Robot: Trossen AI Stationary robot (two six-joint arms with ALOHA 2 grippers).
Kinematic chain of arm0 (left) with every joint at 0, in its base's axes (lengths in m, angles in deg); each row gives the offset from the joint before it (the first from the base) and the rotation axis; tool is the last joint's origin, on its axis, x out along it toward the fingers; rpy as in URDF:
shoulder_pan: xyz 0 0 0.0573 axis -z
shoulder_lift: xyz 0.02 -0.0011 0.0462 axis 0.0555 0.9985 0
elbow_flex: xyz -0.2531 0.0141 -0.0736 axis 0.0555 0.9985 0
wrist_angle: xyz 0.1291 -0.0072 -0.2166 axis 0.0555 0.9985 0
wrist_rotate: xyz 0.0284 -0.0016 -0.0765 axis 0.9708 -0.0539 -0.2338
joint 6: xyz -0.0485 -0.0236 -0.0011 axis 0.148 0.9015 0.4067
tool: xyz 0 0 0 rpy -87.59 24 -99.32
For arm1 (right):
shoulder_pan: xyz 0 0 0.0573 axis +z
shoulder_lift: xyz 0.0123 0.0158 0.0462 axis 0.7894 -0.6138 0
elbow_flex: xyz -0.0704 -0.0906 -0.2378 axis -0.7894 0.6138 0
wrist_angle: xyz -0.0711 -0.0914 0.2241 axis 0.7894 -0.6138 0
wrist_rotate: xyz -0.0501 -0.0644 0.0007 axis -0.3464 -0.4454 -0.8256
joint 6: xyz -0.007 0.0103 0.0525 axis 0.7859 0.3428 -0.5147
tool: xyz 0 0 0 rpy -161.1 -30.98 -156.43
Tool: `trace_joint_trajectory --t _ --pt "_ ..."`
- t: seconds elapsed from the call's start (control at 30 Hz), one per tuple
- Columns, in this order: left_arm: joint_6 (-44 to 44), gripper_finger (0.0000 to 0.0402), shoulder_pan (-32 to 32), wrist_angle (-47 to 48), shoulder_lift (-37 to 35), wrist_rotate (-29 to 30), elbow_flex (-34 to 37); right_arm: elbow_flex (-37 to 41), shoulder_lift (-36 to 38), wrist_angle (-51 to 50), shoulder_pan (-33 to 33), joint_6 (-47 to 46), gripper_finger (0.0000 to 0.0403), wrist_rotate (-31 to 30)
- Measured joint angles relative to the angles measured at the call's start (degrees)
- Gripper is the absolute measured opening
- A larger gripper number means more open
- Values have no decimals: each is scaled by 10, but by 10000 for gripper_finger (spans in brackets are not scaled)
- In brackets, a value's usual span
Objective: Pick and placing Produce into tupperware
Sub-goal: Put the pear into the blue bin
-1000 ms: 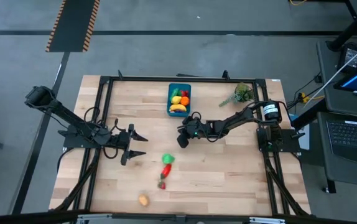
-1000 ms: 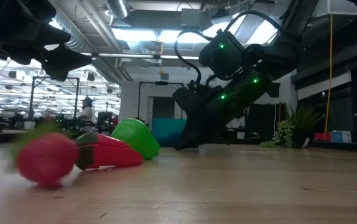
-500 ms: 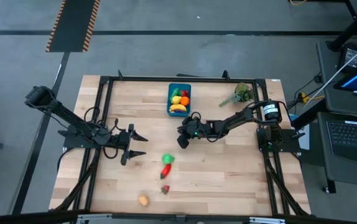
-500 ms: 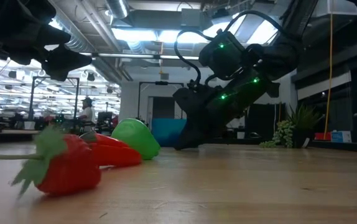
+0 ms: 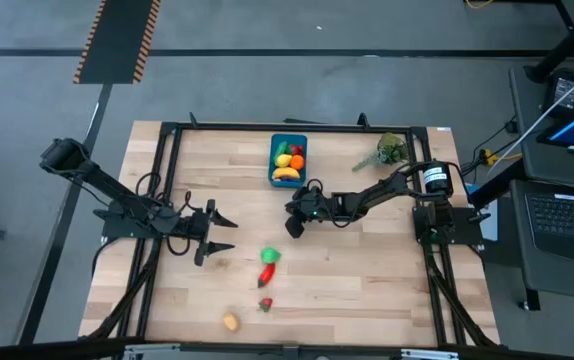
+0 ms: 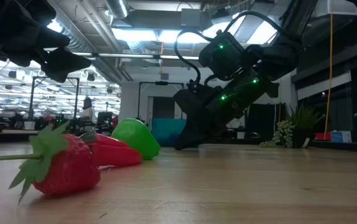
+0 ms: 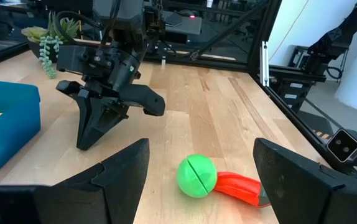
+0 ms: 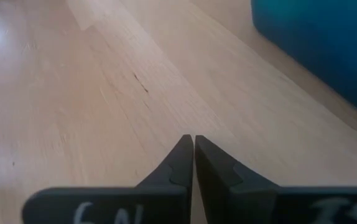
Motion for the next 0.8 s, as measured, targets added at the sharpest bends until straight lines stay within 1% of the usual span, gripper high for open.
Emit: trace_joint_trajectory --t 0.5,0.57,0.7,0.8 --pt "0 280 0 0 0 0 0 0 0 0 0 -13 22 0" --pt "0 280 0 0 0 0 0 0 0 3 0 -34 22 5" --pt "0 280 0 0 0 0 0 0 0 8 0 -36 22 28" --pt "0 280 0 0 0 0 0 0 0 9 0 -50 22 30"
